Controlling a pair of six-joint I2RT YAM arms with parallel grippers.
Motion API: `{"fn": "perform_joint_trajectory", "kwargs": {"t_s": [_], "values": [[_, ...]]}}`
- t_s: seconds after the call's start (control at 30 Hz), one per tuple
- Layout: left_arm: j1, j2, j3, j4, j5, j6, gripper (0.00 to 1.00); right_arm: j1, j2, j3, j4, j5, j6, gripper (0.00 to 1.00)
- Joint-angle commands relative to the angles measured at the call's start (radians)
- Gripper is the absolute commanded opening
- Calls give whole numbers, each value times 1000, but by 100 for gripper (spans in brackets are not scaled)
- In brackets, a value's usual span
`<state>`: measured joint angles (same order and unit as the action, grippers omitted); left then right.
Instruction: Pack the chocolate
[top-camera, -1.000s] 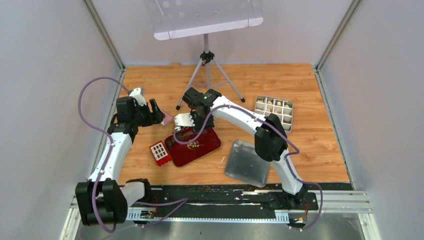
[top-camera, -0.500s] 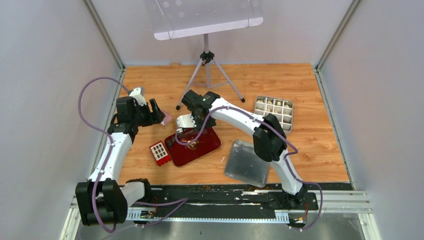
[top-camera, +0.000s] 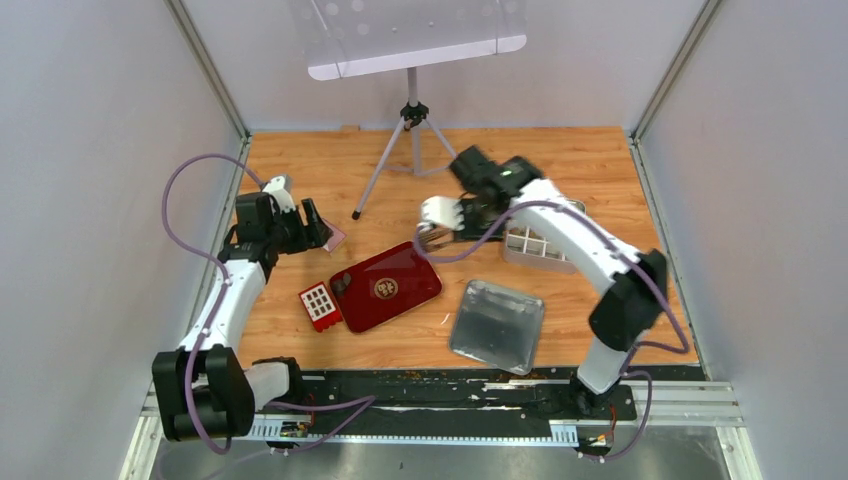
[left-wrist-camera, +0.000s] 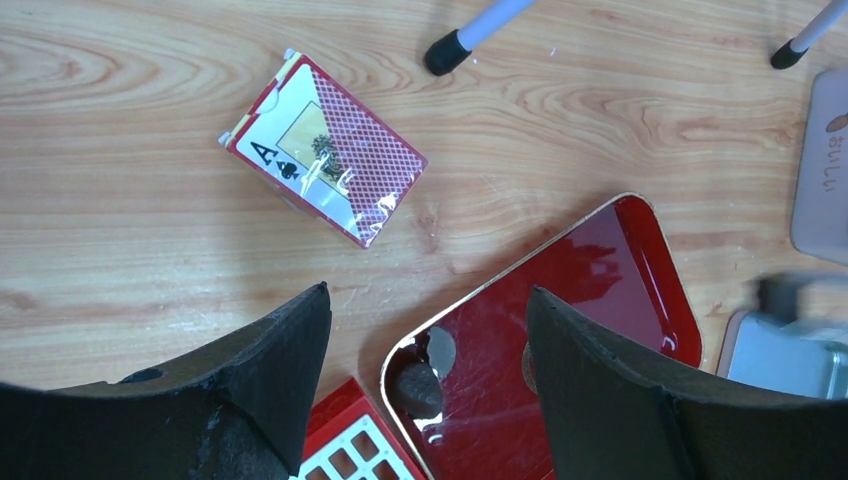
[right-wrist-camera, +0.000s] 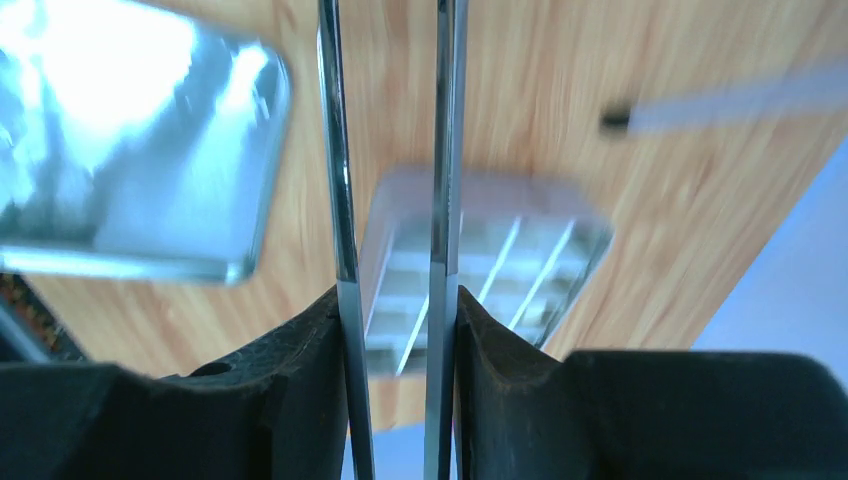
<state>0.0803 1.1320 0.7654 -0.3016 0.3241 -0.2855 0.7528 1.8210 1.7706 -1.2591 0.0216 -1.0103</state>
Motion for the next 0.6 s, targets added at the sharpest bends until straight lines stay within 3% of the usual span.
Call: {"fn": "perform_joint_trajectory", "kwargs": {"t_s": [0.0, 0.27, 0.57], "values": [[7, 38, 53, 21, 24, 18, 79, -228, -213, -134, -74, -6, 19, 18], [-8, 113, 130, -14, 33, 53, 78, -503, -316, -211, -135, 7, -14, 18], [-38, 125, 147, -19, 42, 52, 79, -558, -295, -248, -132, 23, -34, 22]]}}
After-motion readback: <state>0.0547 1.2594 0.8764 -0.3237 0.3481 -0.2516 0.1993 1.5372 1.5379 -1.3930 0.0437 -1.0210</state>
